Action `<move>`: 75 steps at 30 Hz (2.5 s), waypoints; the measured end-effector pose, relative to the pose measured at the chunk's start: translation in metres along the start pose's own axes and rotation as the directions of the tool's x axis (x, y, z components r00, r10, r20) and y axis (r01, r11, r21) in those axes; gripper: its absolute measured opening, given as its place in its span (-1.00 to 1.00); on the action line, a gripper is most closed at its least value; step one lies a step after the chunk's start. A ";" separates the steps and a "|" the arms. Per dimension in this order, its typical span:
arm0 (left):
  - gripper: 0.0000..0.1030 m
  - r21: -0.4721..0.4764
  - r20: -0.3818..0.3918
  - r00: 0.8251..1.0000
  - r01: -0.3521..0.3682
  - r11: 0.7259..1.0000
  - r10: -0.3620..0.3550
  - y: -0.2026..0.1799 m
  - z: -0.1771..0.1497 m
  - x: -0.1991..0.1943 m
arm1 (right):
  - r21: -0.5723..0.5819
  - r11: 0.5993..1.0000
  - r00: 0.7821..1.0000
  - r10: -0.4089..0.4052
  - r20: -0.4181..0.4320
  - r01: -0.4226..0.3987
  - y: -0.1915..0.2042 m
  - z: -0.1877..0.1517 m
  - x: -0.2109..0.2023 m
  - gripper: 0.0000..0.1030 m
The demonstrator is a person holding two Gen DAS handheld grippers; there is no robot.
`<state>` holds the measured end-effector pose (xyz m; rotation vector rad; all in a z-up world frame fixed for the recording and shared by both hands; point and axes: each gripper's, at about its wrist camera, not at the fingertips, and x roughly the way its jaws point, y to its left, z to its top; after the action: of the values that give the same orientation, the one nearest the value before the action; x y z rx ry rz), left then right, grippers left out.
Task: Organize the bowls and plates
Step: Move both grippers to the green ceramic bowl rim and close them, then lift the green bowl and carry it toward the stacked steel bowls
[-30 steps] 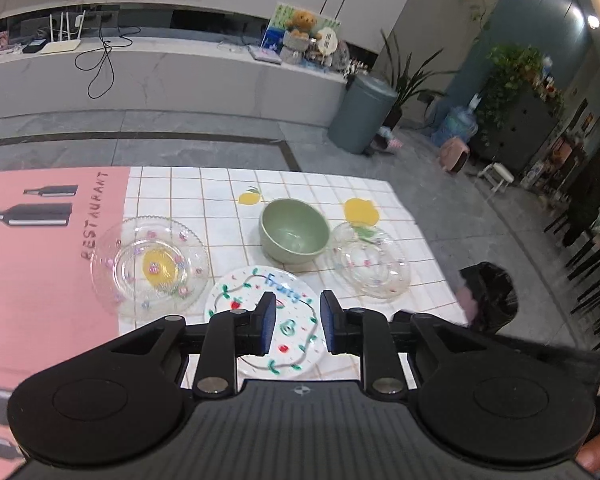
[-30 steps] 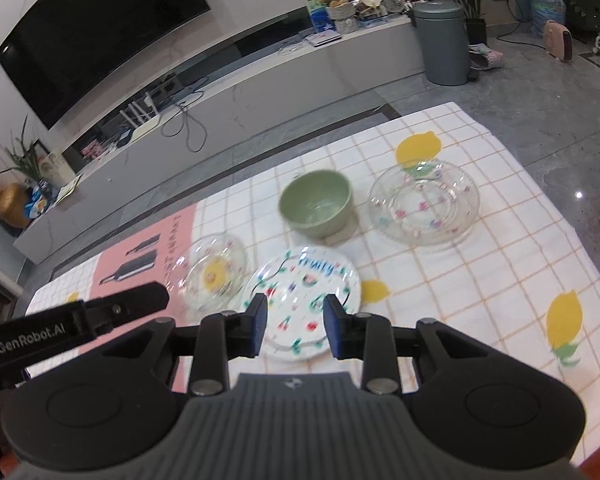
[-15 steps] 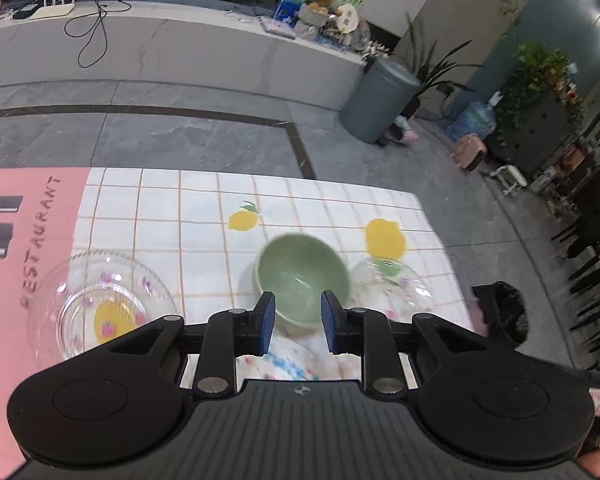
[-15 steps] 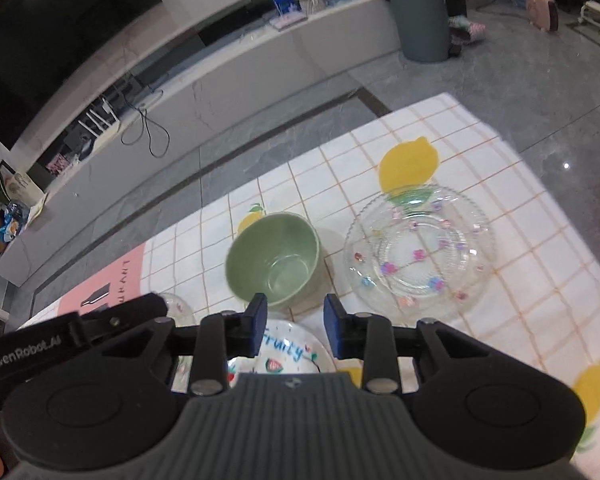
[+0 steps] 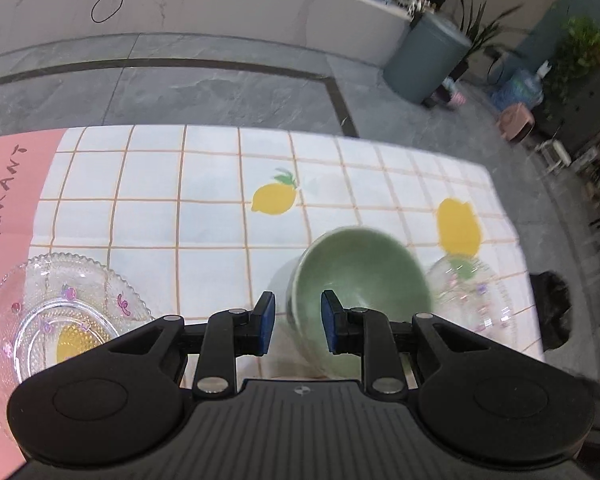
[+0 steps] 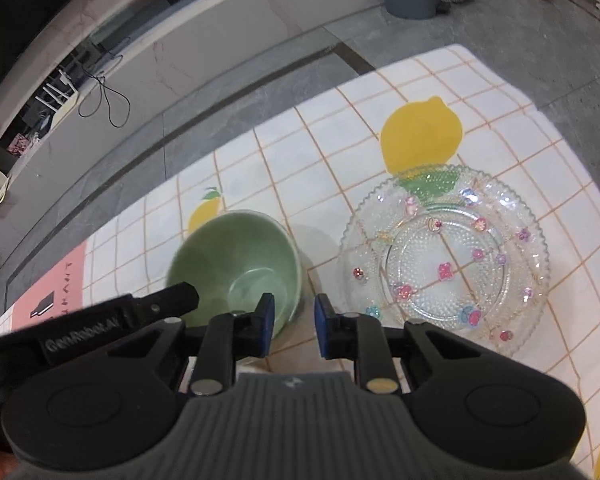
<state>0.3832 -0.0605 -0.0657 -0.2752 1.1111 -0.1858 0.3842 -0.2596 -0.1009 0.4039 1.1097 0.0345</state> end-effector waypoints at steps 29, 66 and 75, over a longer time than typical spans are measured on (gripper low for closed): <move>-0.77 -0.001 0.140 0.989 -0.047 0.999 0.046 -0.035 -0.061 -0.137 | 0.007 0.996 0.990 0.090 0.113 -0.091 0.011 -0.061 -0.124 -0.87; -0.75 -0.196 0.296 0.944 -0.089 0.977 0.146 0.091 -0.238 -0.299 | -0.230 0.919 0.944 0.331 0.009 -0.320 0.113 -0.274 -0.204 -0.87; -0.74 -0.229 0.222 0.965 -0.087 0.969 0.139 0.122 -0.255 -0.289 | -0.249 0.918 0.951 0.298 -0.081 -0.308 0.129 -0.288 -0.184 -0.87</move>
<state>0.0294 0.1053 0.0374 -0.4170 0.9069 0.0719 0.0711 -0.0949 -0.0091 0.3369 1.0584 0.4609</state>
